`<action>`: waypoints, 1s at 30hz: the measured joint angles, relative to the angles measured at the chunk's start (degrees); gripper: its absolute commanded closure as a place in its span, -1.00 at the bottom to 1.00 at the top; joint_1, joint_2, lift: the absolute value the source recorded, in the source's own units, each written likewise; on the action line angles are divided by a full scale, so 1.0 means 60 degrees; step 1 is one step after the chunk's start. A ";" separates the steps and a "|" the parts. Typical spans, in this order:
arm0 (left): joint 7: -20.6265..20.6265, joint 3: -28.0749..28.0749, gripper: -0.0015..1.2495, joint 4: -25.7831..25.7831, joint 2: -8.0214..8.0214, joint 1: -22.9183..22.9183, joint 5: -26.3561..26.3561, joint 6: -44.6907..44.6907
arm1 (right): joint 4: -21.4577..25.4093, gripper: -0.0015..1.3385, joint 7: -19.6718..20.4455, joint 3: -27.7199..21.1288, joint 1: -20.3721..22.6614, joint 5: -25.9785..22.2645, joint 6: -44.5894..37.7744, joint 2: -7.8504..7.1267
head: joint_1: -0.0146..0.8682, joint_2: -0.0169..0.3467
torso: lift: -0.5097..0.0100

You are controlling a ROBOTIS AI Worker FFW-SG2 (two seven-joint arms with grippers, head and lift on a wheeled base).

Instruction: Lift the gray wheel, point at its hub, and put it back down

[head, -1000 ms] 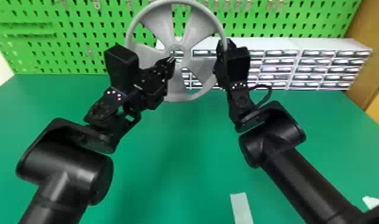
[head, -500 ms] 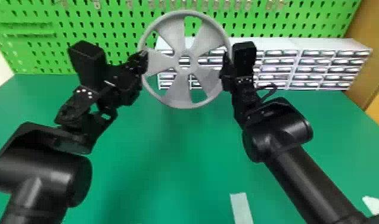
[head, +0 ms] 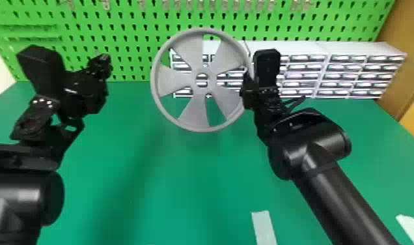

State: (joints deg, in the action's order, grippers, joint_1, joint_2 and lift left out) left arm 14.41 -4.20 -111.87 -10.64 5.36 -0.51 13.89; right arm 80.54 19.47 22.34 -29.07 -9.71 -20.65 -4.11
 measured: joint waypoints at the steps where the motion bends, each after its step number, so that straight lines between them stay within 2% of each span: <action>1: 0.0000 -0.0095 0.95 0.0001 0.0000 -0.0025 0.0009 0.0000 | 0.0139 0.86 0.0003 -0.0042 0.0053 -0.0067 -0.0241 -0.0007 | 0.60 -0.65 | 0.62; 7: 0.0000 -0.0556 0.95 0.0006 0.0001 -0.0142 0.0048 0.0000 | 0.0856 0.86 0.0008 -0.0433 0.0312 -0.0603 -0.1875 -0.0013 | 0.60 -0.65 | 0.62; 12: 0.0000 -0.0614 0.95 0.0005 0.0001 -0.0184 0.0073 0.0000 | 0.1006 0.86 0.0007 -0.0788 0.0354 -0.0946 -0.2983 0.0039 | 0.60 -0.65 | 0.62; 17: 0.0000 -0.0580 0.95 0.0006 0.0012 -0.0169 0.0147 0.0000 | 0.1017 0.86 0.0038 -0.1127 0.0245 -0.1165 -0.4249 0.0136 | 0.60 -0.65 | 0.62; 23: 0.0000 -0.0559 0.95 0.0011 0.0012 -0.0161 0.0174 0.0000 | 0.0917 0.86 0.0476 -0.1257 0.0083 -0.1517 -0.5365 0.0160 | 0.60 -0.65 | 0.62; 30: 0.0000 -0.0500 0.95 0.0012 0.0012 -0.0161 0.0251 0.0000 | 0.0377 0.86 0.0491 -0.1373 -0.0209 -0.2093 -0.6476 0.0158 | 0.60 -0.65 | 0.62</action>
State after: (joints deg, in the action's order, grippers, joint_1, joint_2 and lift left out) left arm 14.41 -7.20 -111.80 -10.57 4.40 1.00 13.89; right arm 82.80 22.41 14.10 -30.33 -22.26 -59.51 -3.16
